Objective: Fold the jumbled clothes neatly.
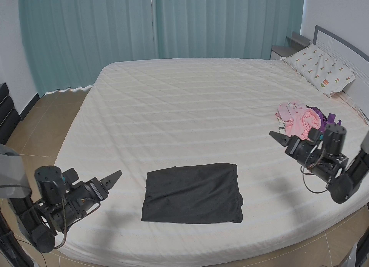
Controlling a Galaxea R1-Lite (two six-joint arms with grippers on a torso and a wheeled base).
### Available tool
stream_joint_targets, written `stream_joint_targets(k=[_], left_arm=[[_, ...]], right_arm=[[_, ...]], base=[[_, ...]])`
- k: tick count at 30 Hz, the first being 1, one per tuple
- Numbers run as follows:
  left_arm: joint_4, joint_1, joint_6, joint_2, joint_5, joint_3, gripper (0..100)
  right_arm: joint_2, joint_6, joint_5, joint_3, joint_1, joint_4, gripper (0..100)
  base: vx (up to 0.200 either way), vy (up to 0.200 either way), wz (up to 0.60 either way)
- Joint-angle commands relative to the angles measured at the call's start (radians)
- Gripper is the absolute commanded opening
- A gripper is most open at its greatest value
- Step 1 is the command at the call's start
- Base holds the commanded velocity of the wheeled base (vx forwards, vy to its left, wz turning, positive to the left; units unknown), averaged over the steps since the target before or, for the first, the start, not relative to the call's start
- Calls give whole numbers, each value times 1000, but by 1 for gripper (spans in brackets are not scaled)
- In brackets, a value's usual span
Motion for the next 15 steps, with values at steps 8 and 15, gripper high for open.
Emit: stream_joint_targets(k=[8,15], left_arm=[[256,52,87,-646,-8,61,100],[511,52,95,-884,-10,43,100]], right_arm=[[-669,-264,1,351,-66,0,100],[-855,-272,2,428,-128,114,100]], base=[[0,0,0],[0,0,0]])
